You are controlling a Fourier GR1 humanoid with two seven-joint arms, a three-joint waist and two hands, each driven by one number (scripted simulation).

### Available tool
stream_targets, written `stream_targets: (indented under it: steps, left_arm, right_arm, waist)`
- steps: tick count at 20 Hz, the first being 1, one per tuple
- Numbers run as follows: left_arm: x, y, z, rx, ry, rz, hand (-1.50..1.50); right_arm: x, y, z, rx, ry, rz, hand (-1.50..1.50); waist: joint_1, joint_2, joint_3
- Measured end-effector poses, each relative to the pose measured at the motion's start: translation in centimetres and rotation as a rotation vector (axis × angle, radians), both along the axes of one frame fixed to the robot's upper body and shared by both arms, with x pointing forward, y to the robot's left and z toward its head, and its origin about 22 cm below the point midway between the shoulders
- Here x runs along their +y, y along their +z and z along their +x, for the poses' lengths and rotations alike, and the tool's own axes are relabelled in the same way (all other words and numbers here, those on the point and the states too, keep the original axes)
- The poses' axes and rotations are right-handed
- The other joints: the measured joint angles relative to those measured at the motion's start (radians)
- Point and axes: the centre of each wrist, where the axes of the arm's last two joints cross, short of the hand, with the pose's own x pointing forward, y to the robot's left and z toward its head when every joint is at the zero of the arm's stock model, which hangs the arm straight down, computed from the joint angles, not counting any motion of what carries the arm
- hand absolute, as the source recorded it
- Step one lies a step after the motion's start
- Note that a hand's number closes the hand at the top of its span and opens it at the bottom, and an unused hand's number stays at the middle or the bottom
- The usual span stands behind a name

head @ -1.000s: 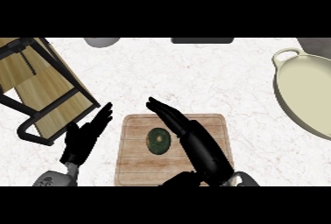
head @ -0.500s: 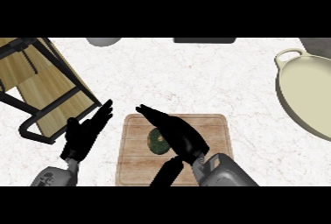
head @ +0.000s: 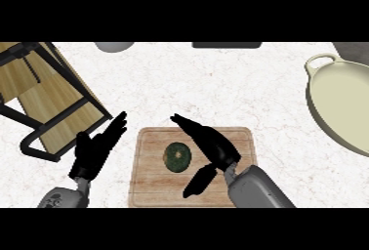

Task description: Pick the squash from the cutting board and place it in the pot

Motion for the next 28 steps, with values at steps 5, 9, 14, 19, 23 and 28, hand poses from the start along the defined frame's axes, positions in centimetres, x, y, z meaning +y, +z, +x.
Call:
stream_targets:
  steps: [5, 9, 14, 19, 23, 28]
  left_arm:
    - [0.5, 0.3, 0.1, 0.001, 0.003, -0.003, 0.0]
    - [0.3, 0.1, 0.3, -0.005, -0.002, -0.01, 0.0]
    - [0.0, 0.2, -0.1, -0.001, -0.001, -0.015, 0.0]
    - [0.6, 0.4, 0.0, -0.004, 0.0, -0.003, 0.0]
    - [0.3, 0.3, -0.2, -0.004, -0.005, -0.003, 0.0]
    - [0.0, -0.1, -0.4, -0.005, -0.018, -0.005, 0.0]
  right_arm:
    - [-1.9, -1.2, 0.8, 0.017, 0.008, 0.051, -1.5]
    - [-2.2, -2.3, 1.2, 0.067, 0.041, 0.142, -1.5]
    - [-1.9, -3.8, 1.2, 0.136, 0.064, 0.263, -1.5]
    - [-1.5, -5.2, 1.7, 0.201, 0.049, 0.323, -1.5]
    - [-1.2, -7.1, 1.8, 0.248, 0.039, 0.354, -1.5]
    - [-1.1, -9.0, 2.3, 0.195, 0.064, 0.36, 1.5]
  waist:
    - [-0.001, 0.0, 0.0]
    - [-0.001, 0.0, 0.0]
    - [0.003, 0.0, 0.0]
    - [0.004, 0.0, 0.0]
    - [0.007, 0.001, 0.0]
    - [0.013, -0.005, -0.001]
